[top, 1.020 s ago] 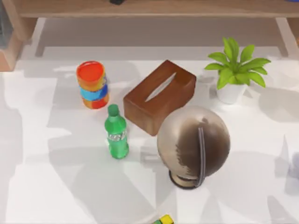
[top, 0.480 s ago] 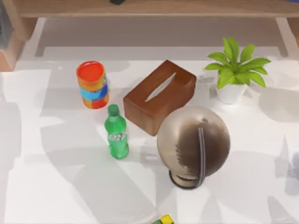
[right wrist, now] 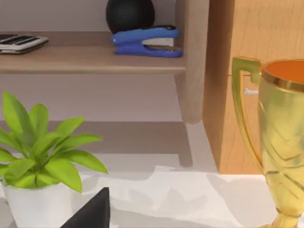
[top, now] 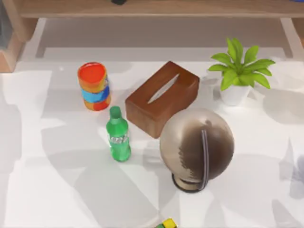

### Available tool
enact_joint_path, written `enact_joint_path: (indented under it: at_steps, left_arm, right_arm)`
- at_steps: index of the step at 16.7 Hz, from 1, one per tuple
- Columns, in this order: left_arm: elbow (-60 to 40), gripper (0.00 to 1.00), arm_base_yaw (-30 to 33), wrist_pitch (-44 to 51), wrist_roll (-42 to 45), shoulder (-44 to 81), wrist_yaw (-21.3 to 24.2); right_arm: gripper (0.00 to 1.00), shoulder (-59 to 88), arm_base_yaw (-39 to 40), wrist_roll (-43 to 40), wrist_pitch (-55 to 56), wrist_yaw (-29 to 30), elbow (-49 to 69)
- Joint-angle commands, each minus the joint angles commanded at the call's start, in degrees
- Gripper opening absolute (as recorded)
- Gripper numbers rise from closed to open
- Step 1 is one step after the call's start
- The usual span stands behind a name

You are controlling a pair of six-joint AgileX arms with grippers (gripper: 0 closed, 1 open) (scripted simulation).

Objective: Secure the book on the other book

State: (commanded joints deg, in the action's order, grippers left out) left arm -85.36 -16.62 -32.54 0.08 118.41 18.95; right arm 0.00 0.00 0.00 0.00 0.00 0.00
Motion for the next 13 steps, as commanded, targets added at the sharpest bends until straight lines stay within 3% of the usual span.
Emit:
enact_joint_path:
  at_steps: [7, 13]
  left_arm:
    - [0.0, 0.02, 0.0, 0.0, 0.0, 0.0, 0.0]
    - [0.0, 0.0, 0.0, 0.0, 0.0, 0.0, 0.0]
  right_arm:
    - [1.0, 0.0, 0.0, 0.0, 0.0, 0.0, 0.0]
    - [1.0, 0.0, 0.0, 0.0, 0.0, 0.0, 0.0]
